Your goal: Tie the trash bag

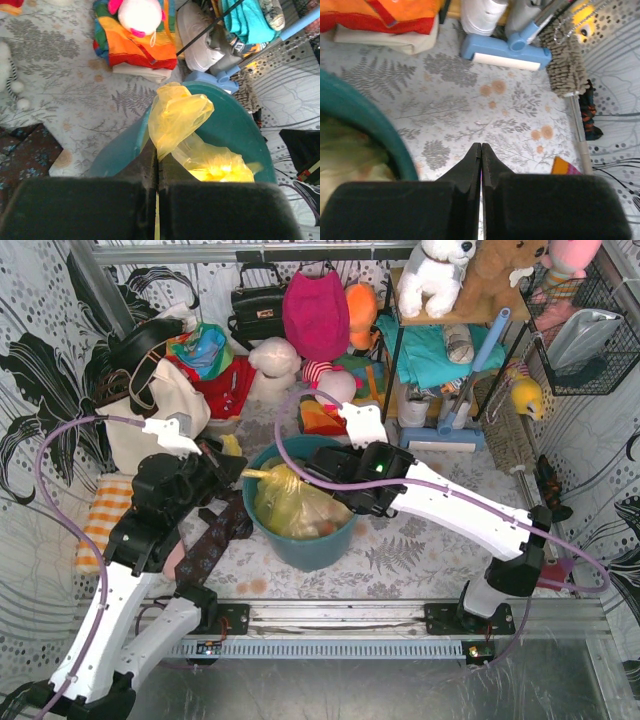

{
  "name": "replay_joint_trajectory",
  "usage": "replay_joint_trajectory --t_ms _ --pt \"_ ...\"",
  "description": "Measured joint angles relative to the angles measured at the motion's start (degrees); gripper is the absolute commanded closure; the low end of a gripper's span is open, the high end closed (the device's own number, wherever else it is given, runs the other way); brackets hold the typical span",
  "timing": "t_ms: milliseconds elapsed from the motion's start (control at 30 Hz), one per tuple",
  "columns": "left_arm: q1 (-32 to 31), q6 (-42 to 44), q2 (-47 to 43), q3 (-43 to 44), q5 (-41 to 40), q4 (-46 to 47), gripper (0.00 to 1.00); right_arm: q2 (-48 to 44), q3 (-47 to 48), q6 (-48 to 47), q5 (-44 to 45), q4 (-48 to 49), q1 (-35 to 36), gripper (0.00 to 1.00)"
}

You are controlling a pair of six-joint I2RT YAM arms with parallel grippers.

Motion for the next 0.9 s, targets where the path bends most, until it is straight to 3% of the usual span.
replay_joint_trajectory --t_ms 367,433,533,600,733,900 --pt "0.0 0.7 -1.0 -0.3 -0.9 -2.1 1.0 -6.4 -4.0 -3.1 -2.4 1.4 -2.6 0.98" --pt "0.0 0.5 -0.8 -0.6 0.2 -1.3 1.0 -9.6 -6.7 -8.3 -6.7 7.5 -2.6 0.82" --pt "0.0 0.1 0.1 -0.6 1.6 -0.2 1.0 -15.9 -11.2 -15.7 -16.1 17.4 -2.6 0.48" --pt "0.0 -0.2 0.4 -0.6 2.1 0.2 1.0 -20.1 -13.7 -19.9 -23.9 23.3 -2.7 0.34" --pt "0.0 -0.3 1.1 -0.6 2.7 0.5 1.0 -24.5 -15.8 -26.4 -39.0 31.9 -2.7 0.25" --pt "0.0 -0.4 1.2 -0.6 3.1 0.9 1.0 -19.5 -14.6 -31.4 -50.5 35.5 -2.7 0.22"
